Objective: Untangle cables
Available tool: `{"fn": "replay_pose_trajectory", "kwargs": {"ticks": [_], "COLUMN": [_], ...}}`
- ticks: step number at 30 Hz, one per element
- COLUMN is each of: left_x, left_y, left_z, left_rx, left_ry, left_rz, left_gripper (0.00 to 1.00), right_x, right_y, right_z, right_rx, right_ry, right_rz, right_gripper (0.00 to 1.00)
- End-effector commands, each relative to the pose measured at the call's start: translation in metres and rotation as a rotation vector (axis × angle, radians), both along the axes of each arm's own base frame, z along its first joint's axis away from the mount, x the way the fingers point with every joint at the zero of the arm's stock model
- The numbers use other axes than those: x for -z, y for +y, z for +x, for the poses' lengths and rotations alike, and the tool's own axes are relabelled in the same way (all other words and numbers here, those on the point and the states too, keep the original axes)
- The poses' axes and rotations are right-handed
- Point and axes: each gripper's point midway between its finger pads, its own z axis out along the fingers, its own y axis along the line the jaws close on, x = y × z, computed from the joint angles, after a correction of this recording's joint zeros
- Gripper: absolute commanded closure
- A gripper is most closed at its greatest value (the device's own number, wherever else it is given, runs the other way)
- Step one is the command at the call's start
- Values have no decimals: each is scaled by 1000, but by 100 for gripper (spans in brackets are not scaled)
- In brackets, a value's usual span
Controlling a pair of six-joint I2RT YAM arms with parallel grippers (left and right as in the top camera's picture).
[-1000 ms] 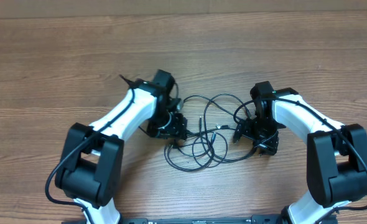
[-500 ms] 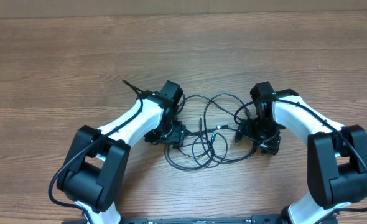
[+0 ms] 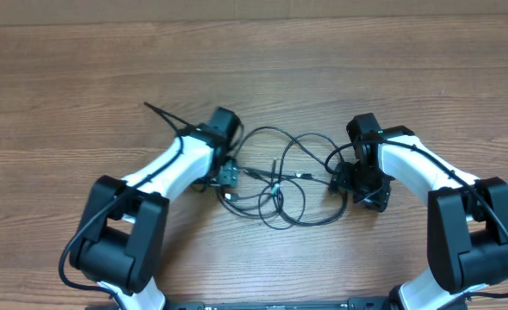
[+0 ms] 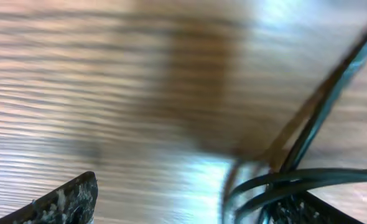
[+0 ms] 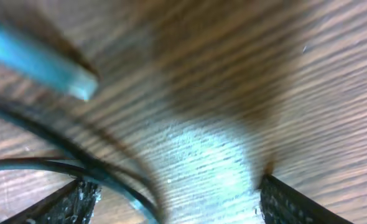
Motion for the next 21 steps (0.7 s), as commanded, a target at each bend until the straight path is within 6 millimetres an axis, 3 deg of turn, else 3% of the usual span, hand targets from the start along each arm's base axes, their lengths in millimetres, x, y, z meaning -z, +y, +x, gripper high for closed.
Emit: {"fn": "replay_pose_trajectory", "kwargs": {"ticks": [1,11,16,21], "left_x": [12,16,17,18], "left_y": [52,119,140,149], "left_z": [-3,-1,-4,-7], "left_rx": [-160,-468,-556,-593], "left_ry": [13,31,39,43], "left_rz": [117,16,-23,-36], "left_gripper": [13,13,14,13], "right_x": [14,9,4,-3], "right_y": [-37,-61,-75,-88], "right_z": [-6,8,20,34], "right_rx": [22,10,5,8], "right_ry": [7,-61,-118,-181], "right_rz": [-211,-350,-443,-530], "right_gripper": [18,18,18,17]}}
